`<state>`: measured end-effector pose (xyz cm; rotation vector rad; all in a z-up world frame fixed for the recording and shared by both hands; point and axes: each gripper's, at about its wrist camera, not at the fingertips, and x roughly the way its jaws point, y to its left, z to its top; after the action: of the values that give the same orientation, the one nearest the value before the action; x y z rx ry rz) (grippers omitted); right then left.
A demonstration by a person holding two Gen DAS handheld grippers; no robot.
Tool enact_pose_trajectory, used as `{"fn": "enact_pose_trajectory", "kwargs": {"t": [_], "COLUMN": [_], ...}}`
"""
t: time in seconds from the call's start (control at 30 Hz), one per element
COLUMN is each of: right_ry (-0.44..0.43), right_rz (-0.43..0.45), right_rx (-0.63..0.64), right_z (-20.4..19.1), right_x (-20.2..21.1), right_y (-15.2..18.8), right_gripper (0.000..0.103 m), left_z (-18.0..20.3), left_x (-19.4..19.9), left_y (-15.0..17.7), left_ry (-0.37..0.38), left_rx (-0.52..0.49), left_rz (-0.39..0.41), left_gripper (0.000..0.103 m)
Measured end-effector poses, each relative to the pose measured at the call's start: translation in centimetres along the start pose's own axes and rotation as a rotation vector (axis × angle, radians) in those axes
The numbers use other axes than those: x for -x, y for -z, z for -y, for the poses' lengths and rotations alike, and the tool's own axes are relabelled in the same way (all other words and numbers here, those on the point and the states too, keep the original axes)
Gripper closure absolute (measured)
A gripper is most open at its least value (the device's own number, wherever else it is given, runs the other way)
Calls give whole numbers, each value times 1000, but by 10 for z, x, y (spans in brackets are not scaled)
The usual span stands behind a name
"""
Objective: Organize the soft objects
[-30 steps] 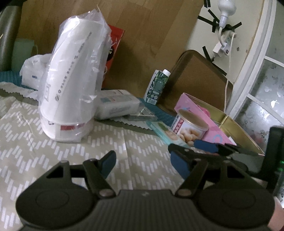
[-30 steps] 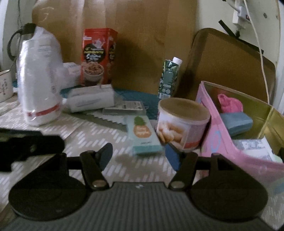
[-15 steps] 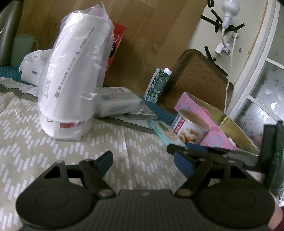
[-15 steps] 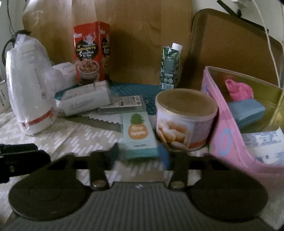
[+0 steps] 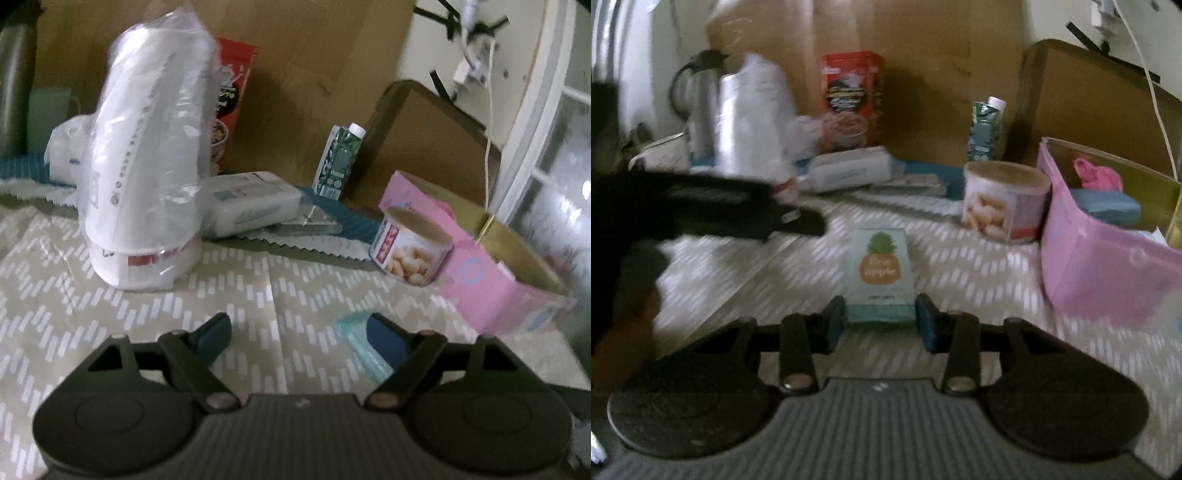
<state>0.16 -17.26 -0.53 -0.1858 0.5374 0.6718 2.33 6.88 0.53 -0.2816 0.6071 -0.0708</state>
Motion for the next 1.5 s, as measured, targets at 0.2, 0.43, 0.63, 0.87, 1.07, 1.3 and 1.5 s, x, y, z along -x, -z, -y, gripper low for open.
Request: {"fn": "enact_pose_trajectory", "kwargs": {"t": [0.2,0.43,0.63,0.87,1.07,1.3,1.5], "right_ry": [-37,-43,-52,-51,-50,-47,-45], "right_rz": [42,55,59,58,56,54,53], "right_rx": [12,1,-7,-7,-8,-8,-9], "right_z": [-15,-12,-10,-11,-10,-11,-12], "right_x": [20,20,22,21,20,18,18], "right_y": [22,24,26,25,25,24,24], "right_gripper": [57,56,54,51,47,44,42], "left_z": [6,9,10,10,9,9,9], "left_x": [-1,-2,-4,-4,-3,-3,-3], "left_y": [1,1,0,0,0,0,1], "left_ry": [-32,-67,-77,-71,-60,-52,-50], "left_rx": [-34,-55,-69,-67,-63,-56,-54], "left_rz": [-10,-16,-21,-24,-24,-23,-24], "left_gripper": [12,10,10,7,5,3,2]}}
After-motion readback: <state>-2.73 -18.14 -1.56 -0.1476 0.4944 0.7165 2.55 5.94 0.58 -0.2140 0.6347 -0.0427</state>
